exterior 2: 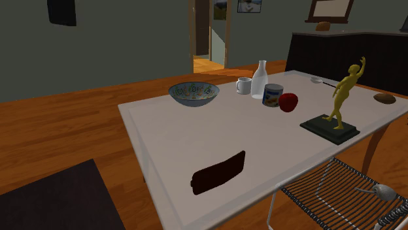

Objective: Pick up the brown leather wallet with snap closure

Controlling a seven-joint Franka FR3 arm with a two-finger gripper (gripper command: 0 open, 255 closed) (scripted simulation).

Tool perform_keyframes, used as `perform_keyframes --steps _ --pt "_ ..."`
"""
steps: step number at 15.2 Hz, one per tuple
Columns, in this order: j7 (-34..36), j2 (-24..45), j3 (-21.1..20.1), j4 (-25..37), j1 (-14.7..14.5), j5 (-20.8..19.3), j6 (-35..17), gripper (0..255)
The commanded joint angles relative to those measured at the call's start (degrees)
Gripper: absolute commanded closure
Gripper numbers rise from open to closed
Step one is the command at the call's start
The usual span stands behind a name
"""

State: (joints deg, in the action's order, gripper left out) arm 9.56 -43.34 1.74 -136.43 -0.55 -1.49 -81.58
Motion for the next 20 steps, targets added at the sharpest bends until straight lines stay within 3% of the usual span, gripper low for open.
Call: perform_keyframes --steps 1,11,20 --pt "0.0 0.0 0.0 0.0 0.0 0.0 0.0 0" --pt "-0.17 12.01 1.34 -8.26 0.26 0.1 -22.87 0" --pt "-1.06 29.69 2.51 -8.05 0.09 1.28 -42.65 0"
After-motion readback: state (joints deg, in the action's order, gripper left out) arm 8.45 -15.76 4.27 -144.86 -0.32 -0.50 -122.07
